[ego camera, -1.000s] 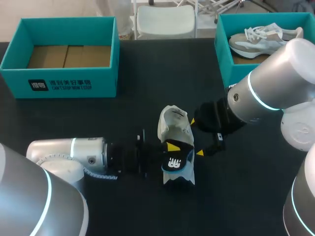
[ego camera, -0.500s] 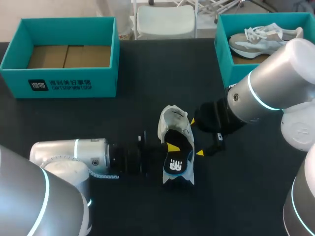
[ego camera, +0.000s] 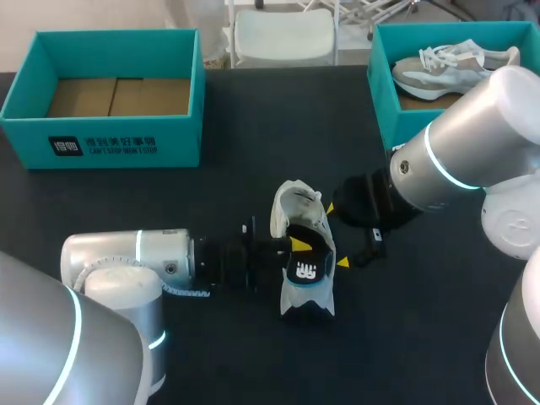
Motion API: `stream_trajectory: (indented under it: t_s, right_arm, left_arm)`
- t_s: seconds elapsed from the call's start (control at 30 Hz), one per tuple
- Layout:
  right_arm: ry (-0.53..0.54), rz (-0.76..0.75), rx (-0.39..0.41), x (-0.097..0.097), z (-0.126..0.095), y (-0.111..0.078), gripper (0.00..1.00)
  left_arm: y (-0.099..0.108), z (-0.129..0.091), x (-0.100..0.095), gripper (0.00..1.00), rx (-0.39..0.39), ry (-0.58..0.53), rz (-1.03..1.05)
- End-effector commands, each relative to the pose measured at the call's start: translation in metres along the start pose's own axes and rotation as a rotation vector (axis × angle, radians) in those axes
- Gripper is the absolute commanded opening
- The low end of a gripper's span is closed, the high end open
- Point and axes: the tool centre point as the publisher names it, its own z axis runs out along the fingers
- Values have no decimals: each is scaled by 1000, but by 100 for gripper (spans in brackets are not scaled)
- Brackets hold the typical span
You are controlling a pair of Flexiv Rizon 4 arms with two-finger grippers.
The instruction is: Take the shoe out of the shoebox, open the shoe tongue, remove and reinsert the insole, then place the shoe into the shoebox
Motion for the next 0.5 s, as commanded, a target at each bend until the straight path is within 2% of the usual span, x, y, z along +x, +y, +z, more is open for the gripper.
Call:
stream_trajectory:
  t_s: [0.03, 0.2, 0.5]
  right_arm:
    - [-4, 0, 1, 1, 2, 1, 100]
    - [-4, 0, 1, 1, 2, 1, 100]
    - [-4, 0, 1, 1, 2, 1, 100]
  left_arm:
    - [-7, -4, 1, 16, 2, -18, 4]
    - [-22, -10, -7, 24, 15, -49, 23]
    - [-40, -20, -10, 21, 39, -81, 37]
